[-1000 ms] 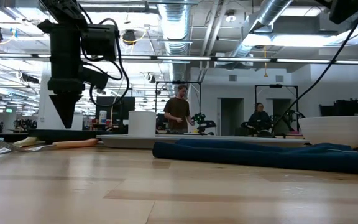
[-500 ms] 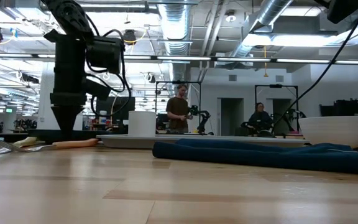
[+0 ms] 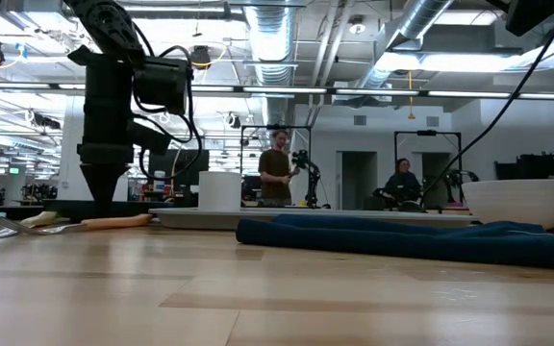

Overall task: Set up tray
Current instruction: Put the dark blue plate to the bottom right of the white mug on the gray table tray

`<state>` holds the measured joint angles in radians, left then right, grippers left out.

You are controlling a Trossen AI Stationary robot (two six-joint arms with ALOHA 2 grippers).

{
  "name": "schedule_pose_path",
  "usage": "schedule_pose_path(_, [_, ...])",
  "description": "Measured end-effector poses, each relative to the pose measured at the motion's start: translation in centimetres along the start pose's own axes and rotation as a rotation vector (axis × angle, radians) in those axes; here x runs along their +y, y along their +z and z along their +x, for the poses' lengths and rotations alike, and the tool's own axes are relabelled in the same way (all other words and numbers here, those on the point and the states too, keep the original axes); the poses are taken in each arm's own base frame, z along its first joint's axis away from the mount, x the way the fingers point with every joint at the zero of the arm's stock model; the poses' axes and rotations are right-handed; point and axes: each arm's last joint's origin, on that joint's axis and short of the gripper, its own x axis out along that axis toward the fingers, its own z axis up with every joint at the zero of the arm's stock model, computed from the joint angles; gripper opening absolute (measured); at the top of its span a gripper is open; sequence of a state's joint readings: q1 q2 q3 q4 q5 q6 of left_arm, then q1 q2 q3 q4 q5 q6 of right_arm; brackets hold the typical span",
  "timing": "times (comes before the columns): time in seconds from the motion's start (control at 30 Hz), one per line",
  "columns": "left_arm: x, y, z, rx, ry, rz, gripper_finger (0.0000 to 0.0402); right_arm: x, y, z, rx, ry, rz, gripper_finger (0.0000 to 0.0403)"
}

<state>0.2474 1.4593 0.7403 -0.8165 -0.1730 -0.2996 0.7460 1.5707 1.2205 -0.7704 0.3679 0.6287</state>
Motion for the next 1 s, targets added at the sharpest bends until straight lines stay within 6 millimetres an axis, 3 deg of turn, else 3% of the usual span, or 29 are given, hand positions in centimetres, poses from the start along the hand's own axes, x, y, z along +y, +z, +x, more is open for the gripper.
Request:
schedule_pose_path(0.17, [0.1, 0.0, 0.0, -0.01, 0.037, 0.0, 0.0009, 0.0, 0.0, 0.0, 0.0, 0.0, 0.0, 0.0102])
schedule_pose_path(0.53, [0.4, 0.0, -0.6, 0.013, 0.106, 0.011, 0.0003, 0.0, 0.0, 0.0, 0.0, 0.0, 0.0, 0.0102])
schedule_pose_path(0.8, [-0.4, 1.3, -4.0, -0.022, 0.181, 0.066, 0.0002, 0.0, 0.1, 0.0, -0.006, 0.004, 0.004, 0.0102])
schedule_pose_path(1.0, [-2.6, 1.9, -7.2, -0.104, 0.16, 0.147, 0.0002, 0.0, 0.1, 0.0, -0.006, 0.004, 0.004, 0.0102])
